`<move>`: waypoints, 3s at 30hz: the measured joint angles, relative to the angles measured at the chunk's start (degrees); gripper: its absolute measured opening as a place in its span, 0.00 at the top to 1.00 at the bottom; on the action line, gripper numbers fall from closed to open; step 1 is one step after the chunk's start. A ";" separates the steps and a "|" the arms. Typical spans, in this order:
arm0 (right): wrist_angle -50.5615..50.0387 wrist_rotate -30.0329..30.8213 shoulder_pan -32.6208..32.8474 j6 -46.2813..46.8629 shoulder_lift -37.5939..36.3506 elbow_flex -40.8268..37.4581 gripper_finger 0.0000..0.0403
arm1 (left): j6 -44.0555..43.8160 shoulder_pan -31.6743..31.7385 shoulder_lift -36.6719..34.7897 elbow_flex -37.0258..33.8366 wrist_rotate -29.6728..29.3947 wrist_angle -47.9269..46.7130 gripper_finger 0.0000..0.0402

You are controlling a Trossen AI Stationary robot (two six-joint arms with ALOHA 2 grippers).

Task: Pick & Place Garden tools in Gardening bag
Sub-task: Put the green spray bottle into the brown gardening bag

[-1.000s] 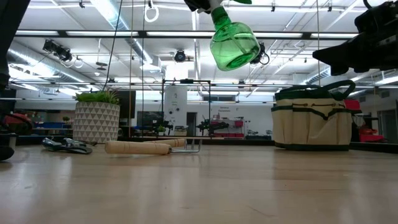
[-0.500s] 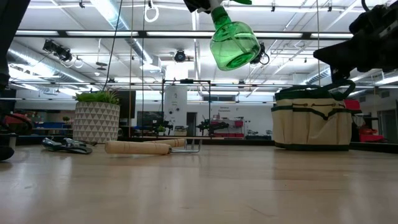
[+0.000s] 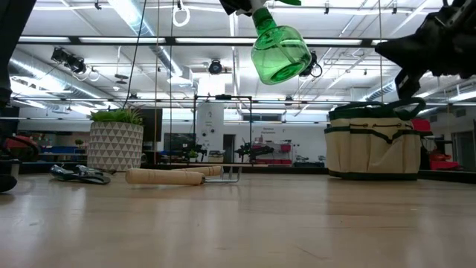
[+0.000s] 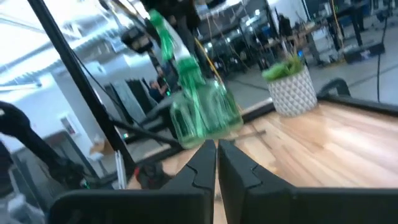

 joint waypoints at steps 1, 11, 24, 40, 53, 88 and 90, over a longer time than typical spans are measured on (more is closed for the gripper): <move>-0.30 0.33 0.00 -0.15 0.09 0.48 0.95 | 0.00 0.00 0.00 0.02 0.00 0.00 0.86; -1.97 3.73 0.00 -4.32 7.11 10.85 0.95 | 0.02 0.00 0.00 0.00 0.04 0.00 0.86; -6.60 3.61 0.00 -15.17 24.37 32.11 0.95 | 0.02 0.00 -0.09 0.00 0.07 0.00 0.86; -8.58 2.63 0.02 -19.45 42.04 49.48 0.94 | 0.02 0.00 -0.09 -0.02 0.09 0.00 0.86; -11.94 4.64 0.01 -18.93 48.97 49.88 0.65 | -4.54 0.08 -0.09 -0.02 -0.17 -0.15 0.86; -22.91 -0.43 0.02 -11.74 64.28 63.43 0.28 | -5.53 0.09 -0.07 -0.02 -0.20 -0.22 0.86; -22.91 -0.41 0.00 -11.74 65.32 63.43 0.28 | -5.53 0.09 -0.07 -0.02 -0.20 -0.22 0.86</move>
